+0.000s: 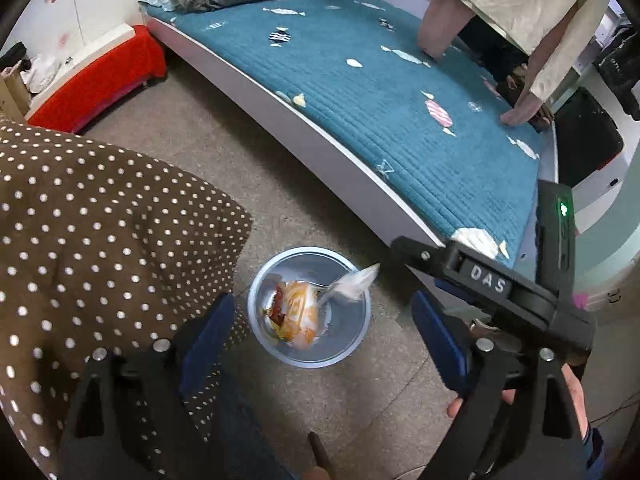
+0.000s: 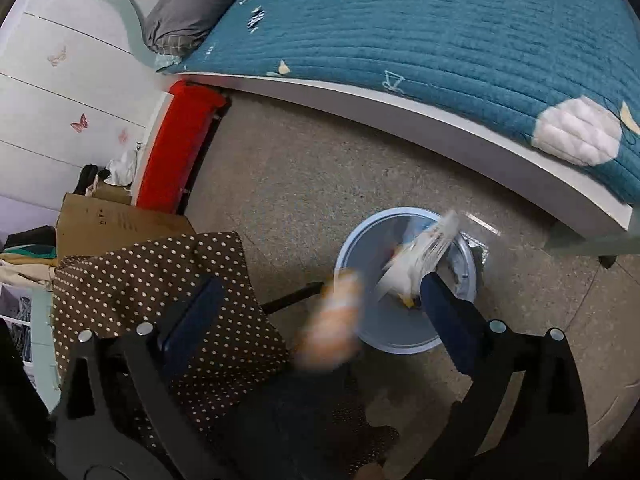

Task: Collect trash
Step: 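Carry the bag with the left tool while the right tool carries the box, both releasing into the bucket, then move both open tools back over the table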

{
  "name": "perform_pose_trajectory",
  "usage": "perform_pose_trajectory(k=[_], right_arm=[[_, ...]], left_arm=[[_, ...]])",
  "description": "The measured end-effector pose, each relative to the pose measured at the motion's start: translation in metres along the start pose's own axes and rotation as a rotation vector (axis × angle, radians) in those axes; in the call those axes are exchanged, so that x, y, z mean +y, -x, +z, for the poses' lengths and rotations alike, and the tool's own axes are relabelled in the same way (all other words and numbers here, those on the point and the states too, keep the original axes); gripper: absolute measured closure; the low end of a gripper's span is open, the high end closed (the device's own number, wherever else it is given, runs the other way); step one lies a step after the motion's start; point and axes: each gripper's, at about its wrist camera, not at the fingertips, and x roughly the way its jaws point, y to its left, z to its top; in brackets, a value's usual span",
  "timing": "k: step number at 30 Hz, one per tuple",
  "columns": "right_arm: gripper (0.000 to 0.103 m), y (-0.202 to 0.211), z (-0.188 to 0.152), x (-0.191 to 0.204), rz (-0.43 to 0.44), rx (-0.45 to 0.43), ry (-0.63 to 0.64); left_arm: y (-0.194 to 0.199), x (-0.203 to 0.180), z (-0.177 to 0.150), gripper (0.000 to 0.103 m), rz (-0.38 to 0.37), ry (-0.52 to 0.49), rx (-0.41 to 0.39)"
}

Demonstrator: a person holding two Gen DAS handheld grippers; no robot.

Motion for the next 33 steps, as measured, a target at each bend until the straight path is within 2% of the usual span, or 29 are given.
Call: perform_pose_trajectory(k=[7, 13, 17, 19, 27, 33], right_arm=[[0.006, 0.021, -0.006, 0.012, -0.019, -0.039, 0.034], [0.006, 0.049, -0.012, 0.039, -0.015, -0.097, 0.083], [0.006, 0.077, -0.015, 0.072, 0.002, -0.158, 0.139], [0.006, 0.089, -0.016, 0.087, 0.011, -0.185, 0.164], [0.006, 0.124, -0.033, 0.163, 0.057, -0.252, 0.303], [0.006, 0.135, -0.055, 0.222, 0.116, -0.270, 0.415]], left_arm=[[0.022, 0.000, -0.006, 0.015, 0.006, -0.006, -0.042], [0.059, 0.000, -0.014, 0.015, -0.007, -0.015, -0.109], [0.089, 0.002, -0.018, 0.014, -0.009, -0.023, -0.174], [0.107, 0.006, -0.020, 0.012, 0.012, -0.025, -0.215], [0.176, 0.039, -0.030, 0.010, 0.056, 0.006, -0.355], [0.220, 0.079, -0.047, 0.009, 0.145, 0.052, -0.456]])
